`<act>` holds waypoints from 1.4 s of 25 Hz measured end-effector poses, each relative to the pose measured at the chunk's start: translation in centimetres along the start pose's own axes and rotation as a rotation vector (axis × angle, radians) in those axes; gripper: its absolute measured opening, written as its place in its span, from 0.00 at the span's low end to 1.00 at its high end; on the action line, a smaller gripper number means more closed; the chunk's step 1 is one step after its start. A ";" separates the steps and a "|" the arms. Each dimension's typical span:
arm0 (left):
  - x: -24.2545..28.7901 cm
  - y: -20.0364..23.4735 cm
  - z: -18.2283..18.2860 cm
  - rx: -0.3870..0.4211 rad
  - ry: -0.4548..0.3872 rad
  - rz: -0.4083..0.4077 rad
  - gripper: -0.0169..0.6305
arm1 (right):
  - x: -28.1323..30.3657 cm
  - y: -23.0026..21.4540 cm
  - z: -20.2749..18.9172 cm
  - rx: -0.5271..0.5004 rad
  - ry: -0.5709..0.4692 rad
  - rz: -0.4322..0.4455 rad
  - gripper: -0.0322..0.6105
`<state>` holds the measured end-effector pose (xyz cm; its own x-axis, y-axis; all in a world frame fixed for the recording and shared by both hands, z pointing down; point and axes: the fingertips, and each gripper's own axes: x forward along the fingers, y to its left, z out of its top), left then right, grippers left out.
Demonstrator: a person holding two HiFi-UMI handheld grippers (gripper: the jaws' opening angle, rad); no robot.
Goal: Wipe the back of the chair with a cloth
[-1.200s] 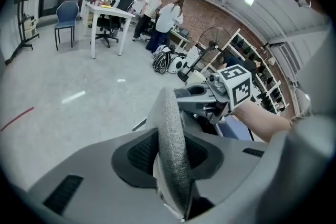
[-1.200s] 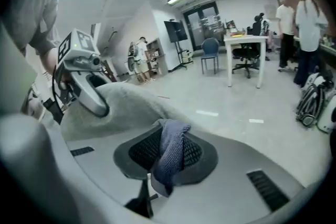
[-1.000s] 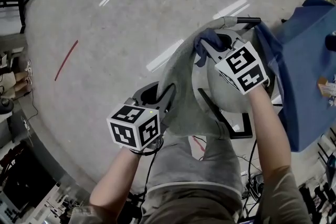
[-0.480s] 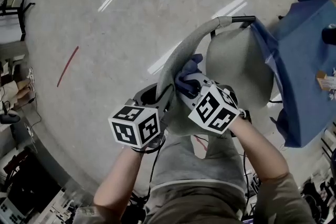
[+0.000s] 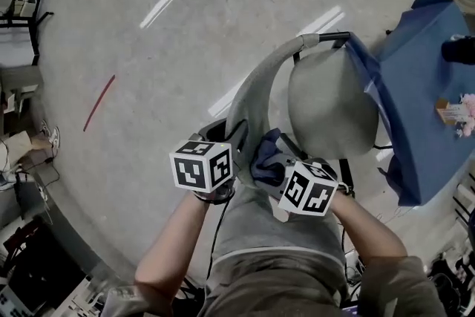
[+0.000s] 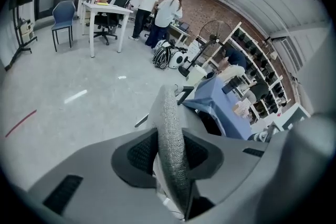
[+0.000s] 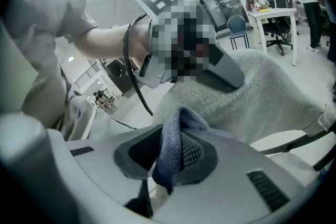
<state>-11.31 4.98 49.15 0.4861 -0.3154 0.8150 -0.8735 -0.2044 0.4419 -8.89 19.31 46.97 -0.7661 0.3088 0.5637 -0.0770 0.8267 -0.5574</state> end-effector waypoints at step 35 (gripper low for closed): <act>-19.9 -11.2 19.7 0.439 -0.549 0.005 0.14 | -30.9 -0.5 22.7 -0.124 -0.707 -0.693 0.16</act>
<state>-10.68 -4.74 20.57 0.5261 -0.7163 0.4584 -0.8405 -0.5200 0.1522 0.33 -1.28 16.01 -0.7844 -0.5779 0.2255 -0.6142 0.7742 -0.1526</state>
